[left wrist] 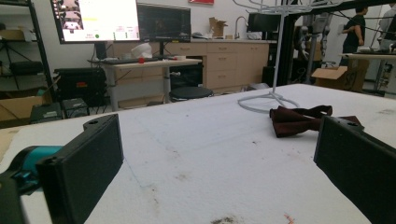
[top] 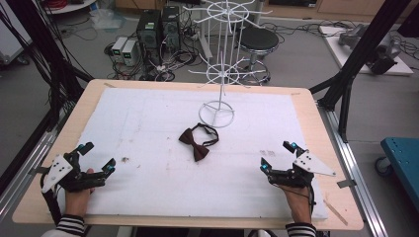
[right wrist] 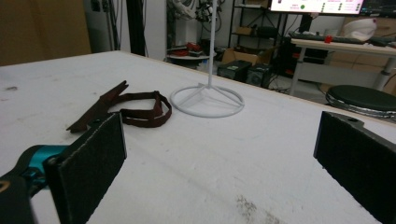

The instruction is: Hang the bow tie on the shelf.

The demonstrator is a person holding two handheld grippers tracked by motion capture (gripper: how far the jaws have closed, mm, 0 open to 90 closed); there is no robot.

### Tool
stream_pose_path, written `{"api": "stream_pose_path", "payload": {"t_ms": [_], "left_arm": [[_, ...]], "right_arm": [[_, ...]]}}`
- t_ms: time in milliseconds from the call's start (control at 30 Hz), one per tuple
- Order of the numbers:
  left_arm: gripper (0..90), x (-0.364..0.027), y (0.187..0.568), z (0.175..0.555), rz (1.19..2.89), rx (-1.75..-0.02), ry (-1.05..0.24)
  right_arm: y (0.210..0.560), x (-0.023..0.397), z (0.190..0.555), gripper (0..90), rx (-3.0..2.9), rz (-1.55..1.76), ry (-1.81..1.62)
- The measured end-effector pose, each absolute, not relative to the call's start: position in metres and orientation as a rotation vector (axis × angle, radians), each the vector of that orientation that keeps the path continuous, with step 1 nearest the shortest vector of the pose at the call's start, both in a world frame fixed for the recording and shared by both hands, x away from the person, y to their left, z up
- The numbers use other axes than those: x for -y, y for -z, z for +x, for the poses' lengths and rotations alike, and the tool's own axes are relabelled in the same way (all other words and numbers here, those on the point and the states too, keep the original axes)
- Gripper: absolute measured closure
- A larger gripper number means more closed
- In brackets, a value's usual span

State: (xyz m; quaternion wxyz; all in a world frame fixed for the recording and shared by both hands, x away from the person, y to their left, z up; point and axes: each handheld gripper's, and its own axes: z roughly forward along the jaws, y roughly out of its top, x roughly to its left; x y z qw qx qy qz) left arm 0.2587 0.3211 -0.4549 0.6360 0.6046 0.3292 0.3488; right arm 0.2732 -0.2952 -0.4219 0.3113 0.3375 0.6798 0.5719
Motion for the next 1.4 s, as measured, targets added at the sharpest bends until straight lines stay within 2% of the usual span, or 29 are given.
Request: {"api": "stream_pose_path", "payload": {"t_ms": [633,1400], "left_arm": [[1.8,-0.321,0.455,0.259,1.385,-0.750,-0.798],[1.8,-0.321,0.455,0.258,1.383,-0.751,-0.796]], "right_arm": [[0.369,0.265,0.309,1.7,-2.100,0.820,-1.482],[0.357,0.212,0.329,1.8,-2.281,0.735,-1.366]]}}
